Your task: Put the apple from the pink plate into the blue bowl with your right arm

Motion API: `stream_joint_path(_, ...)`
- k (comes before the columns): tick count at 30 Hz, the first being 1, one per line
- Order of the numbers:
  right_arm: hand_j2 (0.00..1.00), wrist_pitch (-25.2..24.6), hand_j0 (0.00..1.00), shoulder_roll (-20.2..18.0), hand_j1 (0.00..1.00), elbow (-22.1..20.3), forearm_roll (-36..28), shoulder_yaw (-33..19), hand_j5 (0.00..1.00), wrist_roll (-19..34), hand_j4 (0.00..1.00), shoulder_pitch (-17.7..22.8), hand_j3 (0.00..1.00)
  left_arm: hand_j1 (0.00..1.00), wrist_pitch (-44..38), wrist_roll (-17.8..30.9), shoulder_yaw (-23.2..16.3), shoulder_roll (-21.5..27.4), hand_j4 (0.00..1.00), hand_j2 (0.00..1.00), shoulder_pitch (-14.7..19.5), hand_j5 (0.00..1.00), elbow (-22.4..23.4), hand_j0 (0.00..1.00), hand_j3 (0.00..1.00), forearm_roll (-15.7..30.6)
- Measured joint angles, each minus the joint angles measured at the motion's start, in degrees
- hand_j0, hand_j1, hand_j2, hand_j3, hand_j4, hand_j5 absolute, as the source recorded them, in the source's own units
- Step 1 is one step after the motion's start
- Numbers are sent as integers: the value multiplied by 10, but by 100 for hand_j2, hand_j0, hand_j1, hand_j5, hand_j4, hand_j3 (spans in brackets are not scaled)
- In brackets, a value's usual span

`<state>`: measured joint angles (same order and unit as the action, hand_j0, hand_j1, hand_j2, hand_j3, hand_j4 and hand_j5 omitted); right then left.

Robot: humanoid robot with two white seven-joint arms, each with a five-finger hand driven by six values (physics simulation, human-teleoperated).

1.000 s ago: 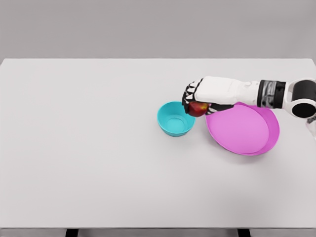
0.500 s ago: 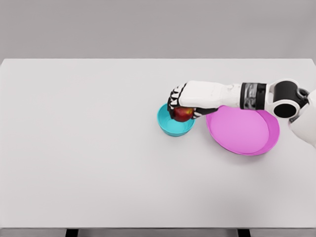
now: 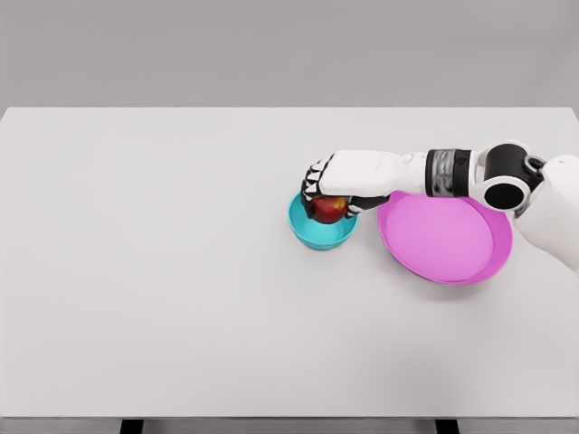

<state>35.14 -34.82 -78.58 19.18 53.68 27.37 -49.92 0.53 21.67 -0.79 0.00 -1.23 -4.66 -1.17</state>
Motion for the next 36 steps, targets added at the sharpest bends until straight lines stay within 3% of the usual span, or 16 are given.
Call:
stream_joint_path(1, 54, 0, 54, 0, 54, 1, 0, 0, 54, 0, 54, 0, 54, 100, 0, 0, 0, 0, 100, 100, 0, 100, 0, 100, 100, 0)
stream_joint_path(3, 100, 0, 100, 1, 100, 3, 0, 0, 100, 0, 100, 0, 100, 100, 0, 0, 0, 0, 100, 100, 0, 100, 0, 100, 100, 0)
stream_joint_path(14, 100, 0, 100, 0, 100, 0, -1, -3, 100, 0, 100, -2, 100, 100, 0, 0, 0, 0, 100, 100, 0, 100, 0, 100, 100, 0)
stream_joint_path(17, 100, 0, 100, -15, 100, -22, -3, -33, 100, 14, 100, 4, 100, 100, 0, 0, 0, 0, 100, 100, 0, 100, 0, 100, 100, 0)
stream_joint_path(20, 100, 0, 100, -56, 100, -61, -7, -97, 100, 40, 100, 43, 100, 100, 0, 0, 0, 0, 100, 100, 0, 100, 0, 100, 100, 0)
stream_joint_path(25, 100, 1, 100, -92, 100, -71, -19, -285, 100, 70, 100, 158, 100, 100, 0, 0, 0, 0, 100, 100, 0, 100, 0, 100, 100, 0)
stream_joint_path(28, 100, 0, 100, -50, 100, -68, -30, -417, 100, 74, 100, 231, 100, 100, 0, 0, 0, 0, 100, 100, 0, 100, 0, 100, 100, 0)
stream_joint_path(30, 100, 1, 100, -28, 100, -67, -29, -472, 100, 75, 100, 252, 100, 100, 0, 0, 0, 0, 100, 100, 0, 100, 0, 100, 100, 0)
stream_joint_path(36, 100, 0, 100, -1, 100, -58, -28, -524, 100, 76, 100, 276, 100, 100, 0, 0, 0, 0, 100, 100, 0, 100, 0, 100, 100, 0)
